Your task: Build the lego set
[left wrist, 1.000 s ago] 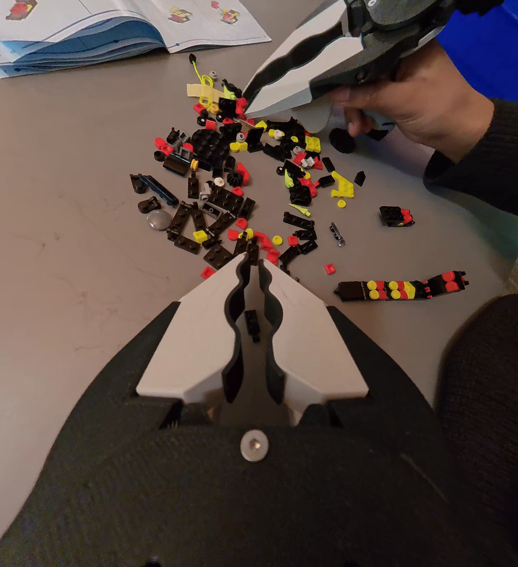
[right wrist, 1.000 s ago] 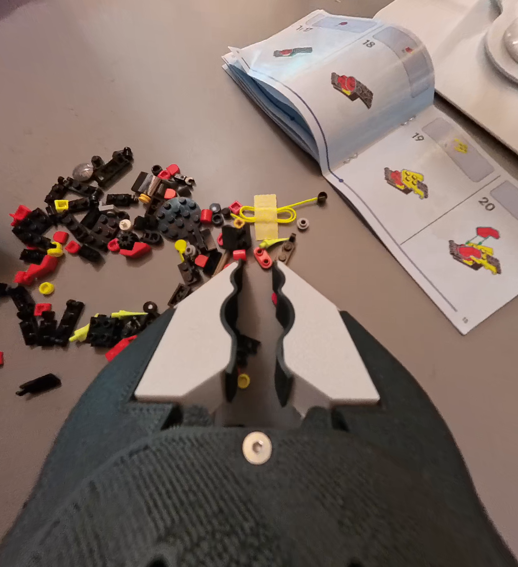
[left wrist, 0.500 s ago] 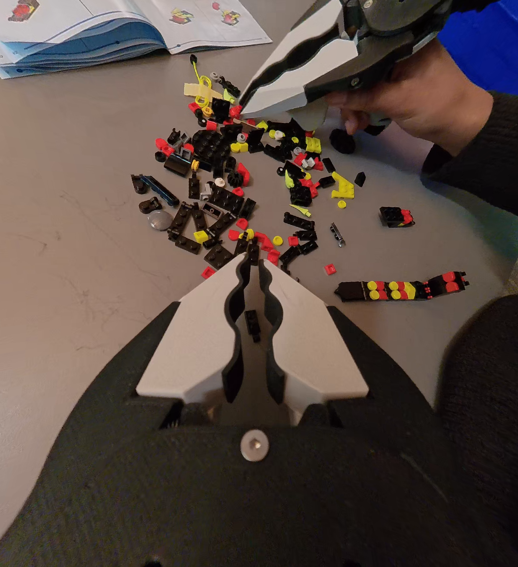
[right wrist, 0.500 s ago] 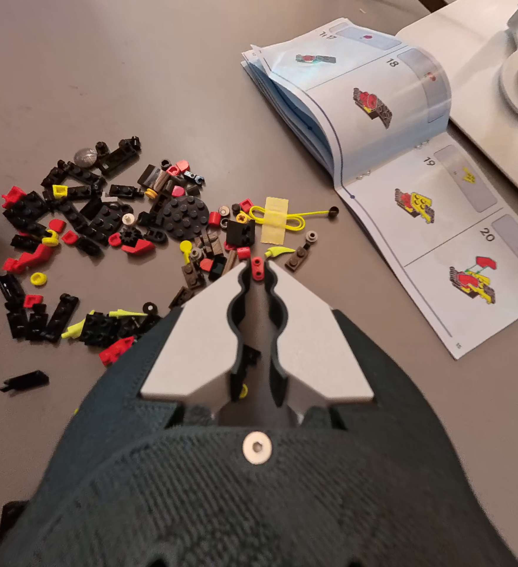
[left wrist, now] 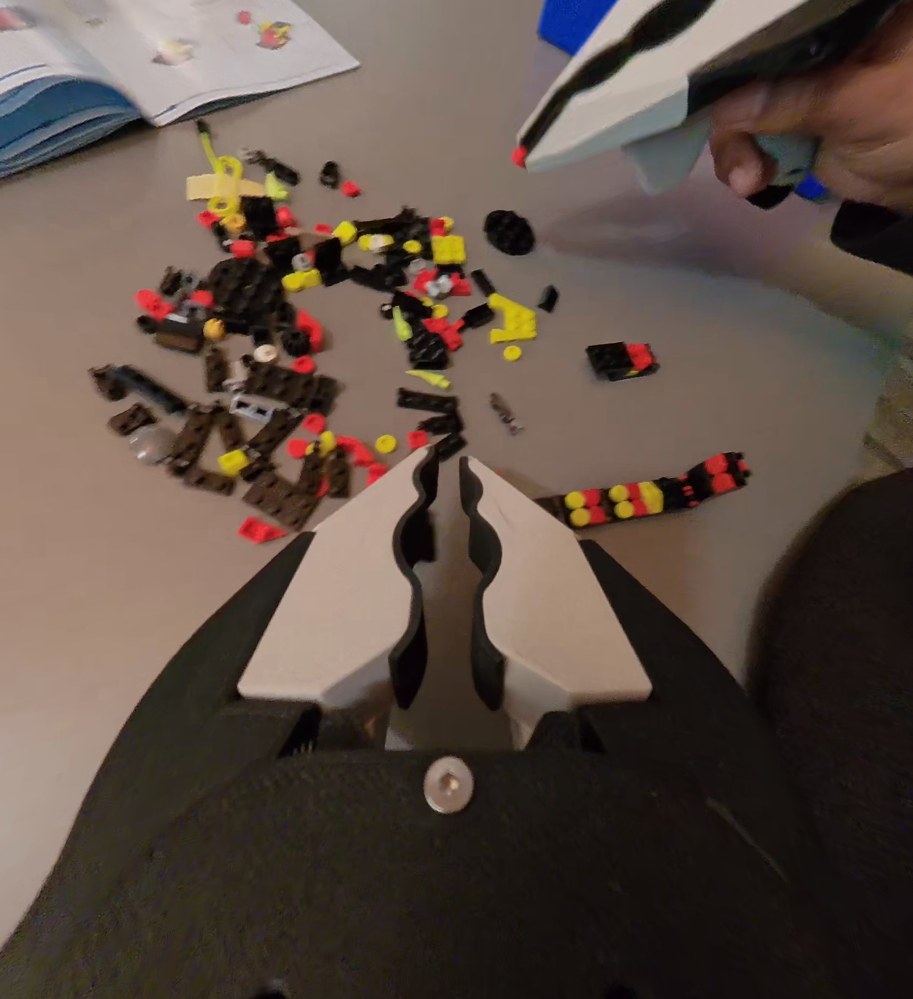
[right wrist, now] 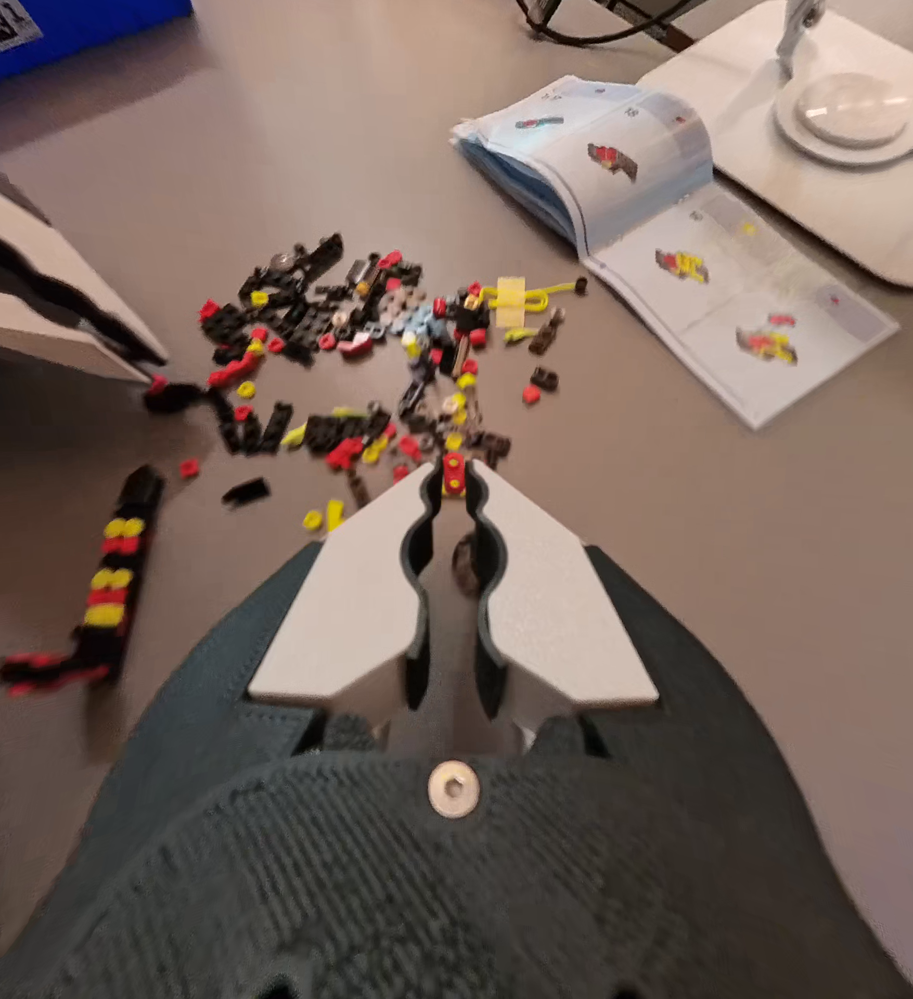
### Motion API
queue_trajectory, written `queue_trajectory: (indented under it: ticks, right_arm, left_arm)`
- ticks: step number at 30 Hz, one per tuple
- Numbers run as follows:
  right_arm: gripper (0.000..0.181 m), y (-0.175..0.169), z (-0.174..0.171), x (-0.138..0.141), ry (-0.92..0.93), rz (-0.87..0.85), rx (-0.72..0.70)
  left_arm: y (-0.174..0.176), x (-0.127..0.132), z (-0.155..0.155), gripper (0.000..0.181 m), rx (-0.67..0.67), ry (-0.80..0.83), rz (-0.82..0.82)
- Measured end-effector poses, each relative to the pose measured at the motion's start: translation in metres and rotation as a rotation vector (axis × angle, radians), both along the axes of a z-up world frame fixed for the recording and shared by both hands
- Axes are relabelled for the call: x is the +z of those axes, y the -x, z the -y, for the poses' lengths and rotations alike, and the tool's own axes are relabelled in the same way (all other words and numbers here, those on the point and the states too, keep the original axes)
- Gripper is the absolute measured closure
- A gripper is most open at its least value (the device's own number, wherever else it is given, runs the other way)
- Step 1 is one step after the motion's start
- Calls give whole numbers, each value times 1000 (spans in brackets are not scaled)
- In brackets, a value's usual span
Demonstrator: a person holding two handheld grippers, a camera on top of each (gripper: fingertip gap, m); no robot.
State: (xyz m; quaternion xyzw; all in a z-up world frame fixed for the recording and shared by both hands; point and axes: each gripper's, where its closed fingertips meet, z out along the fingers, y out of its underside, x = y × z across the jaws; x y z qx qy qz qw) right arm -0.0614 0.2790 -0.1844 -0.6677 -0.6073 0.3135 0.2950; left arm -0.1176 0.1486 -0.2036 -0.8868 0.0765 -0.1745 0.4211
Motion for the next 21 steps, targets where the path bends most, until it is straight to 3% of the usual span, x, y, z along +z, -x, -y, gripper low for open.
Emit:
queue_trajectory:
  ticks: [4,8,15,21]
  right_arm:
    - [175,-53,34,-4,62,-10,-13]
    - [175,-83,72,-11,112,-8,32]
    - [174,-88,105,-23,76,69,147]
    - [174,-85,106,-29,106,78,140]
  left_arm:
    - [-44,12,-5,169,-124,-18,6]
    - [-87,17,-18,162,-283,-21,-16]
    - [-109,-20,-46,149,-435,113,-182]
    - [-122,-28,-45,147,-452,187,-73]
